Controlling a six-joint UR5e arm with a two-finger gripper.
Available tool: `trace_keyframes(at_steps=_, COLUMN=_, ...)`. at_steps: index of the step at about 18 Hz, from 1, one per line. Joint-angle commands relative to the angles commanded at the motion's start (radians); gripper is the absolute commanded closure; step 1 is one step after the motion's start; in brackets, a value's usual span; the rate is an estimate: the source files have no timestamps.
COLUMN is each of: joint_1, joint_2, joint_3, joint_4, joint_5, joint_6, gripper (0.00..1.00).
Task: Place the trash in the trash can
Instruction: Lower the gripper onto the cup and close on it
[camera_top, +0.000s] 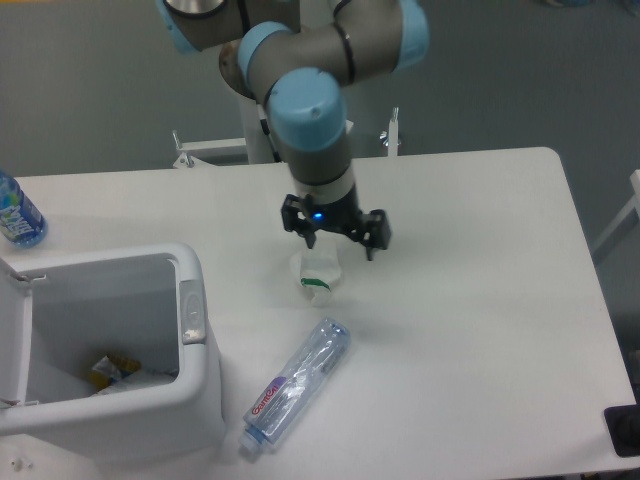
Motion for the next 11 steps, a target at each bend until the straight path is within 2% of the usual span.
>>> trace_keyframes(at_steps=1, joint_1=-0.012, joint_2=-0.008, joint_3=-0.008, joint_4=0.023, joint_5=-0.002, joint_6=-0.001, gripper=0.00)
trace_keyframes(at_steps=5, joint_1=-0.037, joint_2=-0.061, joint_3=-0.011, joint_4=0.052, joint_5=0.000, joint_6=-0.008, gripper=0.00)
trace_keyframes(at_steps=11, joint_1=-0.049, joint_2=-0.080, joint_3=-0.051, joint_4=0.056, joint_5=0.006, joint_6=-0.009, gripper=0.00)
